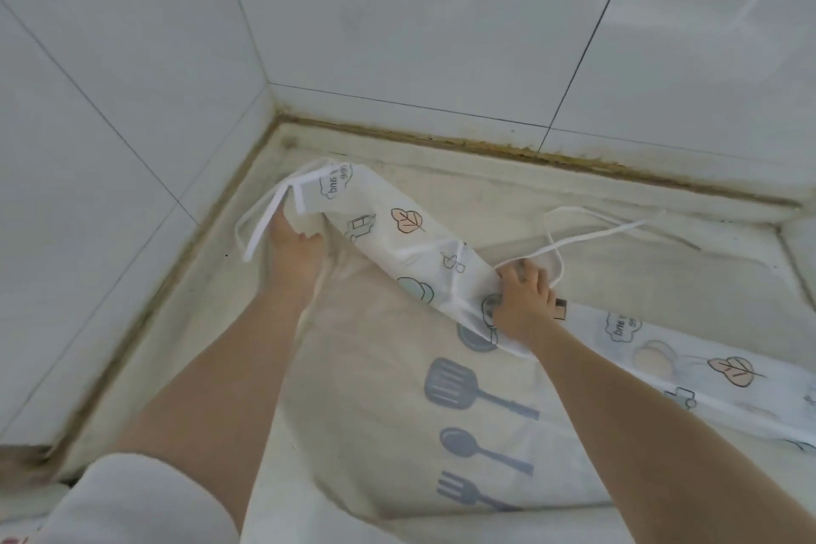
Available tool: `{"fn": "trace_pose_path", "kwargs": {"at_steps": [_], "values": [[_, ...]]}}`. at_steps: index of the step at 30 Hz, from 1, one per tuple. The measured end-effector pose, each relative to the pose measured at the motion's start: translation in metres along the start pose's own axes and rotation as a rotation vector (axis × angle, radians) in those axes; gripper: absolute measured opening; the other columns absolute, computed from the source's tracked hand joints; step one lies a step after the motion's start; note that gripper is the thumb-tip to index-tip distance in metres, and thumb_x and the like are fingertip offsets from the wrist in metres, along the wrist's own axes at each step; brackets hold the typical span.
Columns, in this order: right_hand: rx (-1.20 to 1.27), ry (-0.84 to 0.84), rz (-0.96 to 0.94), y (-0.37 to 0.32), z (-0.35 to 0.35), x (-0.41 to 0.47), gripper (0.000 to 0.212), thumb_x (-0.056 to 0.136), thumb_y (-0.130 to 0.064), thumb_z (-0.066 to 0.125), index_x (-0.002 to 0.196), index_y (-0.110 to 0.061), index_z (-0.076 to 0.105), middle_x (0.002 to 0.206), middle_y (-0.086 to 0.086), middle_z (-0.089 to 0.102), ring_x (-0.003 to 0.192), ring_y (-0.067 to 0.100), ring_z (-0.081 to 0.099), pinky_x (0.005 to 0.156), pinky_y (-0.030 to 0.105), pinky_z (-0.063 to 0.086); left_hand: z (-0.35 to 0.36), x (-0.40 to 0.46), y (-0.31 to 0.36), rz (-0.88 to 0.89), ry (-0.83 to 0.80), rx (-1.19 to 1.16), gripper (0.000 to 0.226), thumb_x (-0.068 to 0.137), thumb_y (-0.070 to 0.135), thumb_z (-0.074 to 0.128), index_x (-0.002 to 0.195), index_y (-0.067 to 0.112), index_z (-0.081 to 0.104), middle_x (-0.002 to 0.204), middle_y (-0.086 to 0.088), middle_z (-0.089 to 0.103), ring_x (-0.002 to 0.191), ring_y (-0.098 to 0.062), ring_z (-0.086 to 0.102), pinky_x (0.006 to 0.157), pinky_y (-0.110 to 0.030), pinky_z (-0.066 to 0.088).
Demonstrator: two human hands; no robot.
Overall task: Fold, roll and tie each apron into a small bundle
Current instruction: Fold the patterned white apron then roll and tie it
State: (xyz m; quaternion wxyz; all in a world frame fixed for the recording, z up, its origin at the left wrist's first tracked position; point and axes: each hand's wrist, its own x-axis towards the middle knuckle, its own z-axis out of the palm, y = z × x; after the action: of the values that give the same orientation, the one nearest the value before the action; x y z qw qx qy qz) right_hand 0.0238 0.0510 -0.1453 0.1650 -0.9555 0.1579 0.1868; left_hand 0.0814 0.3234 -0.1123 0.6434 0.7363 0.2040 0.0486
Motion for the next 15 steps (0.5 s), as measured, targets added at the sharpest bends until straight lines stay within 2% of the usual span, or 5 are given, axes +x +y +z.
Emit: {"fn": "trace_pose_path", "kwargs": {"at_steps": [4, 7, 9, 12, 15], "values": [[0.190, -0.121, 0.134, -0.024, -0.013, 0.003, 0.044, 0.094, -0.039, 0.037, 0.137, -0.031, 0.036, 0.158, 0.000, -0.012, 0.144, 0.031, -0.012, 0.115, 0.050, -0.001, -0.001, 0.032, 0.022, -0.010, -0.174, 0.001, 0.055, 0.079, 0.001, 0.055, 0.130, 0.021, 0.046, 0.119, 0.002, 0.057, 0.112, -0.017, 0.052, 0.089, -0.027, 0.042], [0.222, -0.145, 0.170, -0.030, -0.014, 0.006, 0.050, 0.089, -0.053, 0.043, 0.135, -0.033, 0.039, 0.158, 0.000, -0.014, 0.143, 0.033, -0.014, 0.115, 0.052, -0.004, 0.002, 0.041, 0.037, -0.052, -0.256, -0.040, 0.026, 0.088, 0.007, 0.058, 0.110, 0.020, 0.060, 0.100, 0.008, 0.065, 0.093, -0.005, 0.059, 0.071, -0.011, 0.042], [0.207, -0.079, 0.203, -0.034, -0.006, 0.012, 0.047, 0.084, -0.045, 0.051, 0.128, -0.032, 0.043, 0.158, 0.003, -0.007, 0.144, 0.032, -0.014, 0.114, 0.054, -0.008, 0.003, 0.045, 0.036, -0.070, -0.296, -0.074, 0.010, 0.091, 0.017, 0.059, 0.094, 0.023, 0.066, 0.096, 0.014, 0.065, 0.093, -0.002, 0.058, 0.073, -0.012, 0.039], [0.198, 0.096, 0.094, -0.047, 0.007, 0.018, 0.059, 0.088, -0.031, 0.052, 0.141, -0.025, 0.028, 0.158, 0.008, -0.006, 0.145, 0.030, -0.009, 0.115, 0.050, -0.004, -0.003, 0.053, 0.029, -0.061, -0.280, -0.028, 0.014, 0.094, 0.025, 0.055, 0.086, 0.030, 0.065, 0.095, 0.017, 0.064, 0.099, -0.007, 0.056, 0.089, -0.022, 0.040], [0.149, 0.147, -0.175, -0.058, 0.021, 0.014, 0.064, 0.093, -0.004, 0.038, 0.149, -0.024, 0.016, 0.158, 0.009, -0.008, 0.143, 0.033, 0.006, 0.116, 0.040, 0.011, -0.013, 0.057, 0.027, -0.114, -0.231, -0.014, 0.008, 0.093, 0.025, 0.057, 0.092, 0.021, 0.063, 0.084, 0.010, 0.061, 0.082, -0.008, 0.056, 0.074, -0.024, 0.046]]}}
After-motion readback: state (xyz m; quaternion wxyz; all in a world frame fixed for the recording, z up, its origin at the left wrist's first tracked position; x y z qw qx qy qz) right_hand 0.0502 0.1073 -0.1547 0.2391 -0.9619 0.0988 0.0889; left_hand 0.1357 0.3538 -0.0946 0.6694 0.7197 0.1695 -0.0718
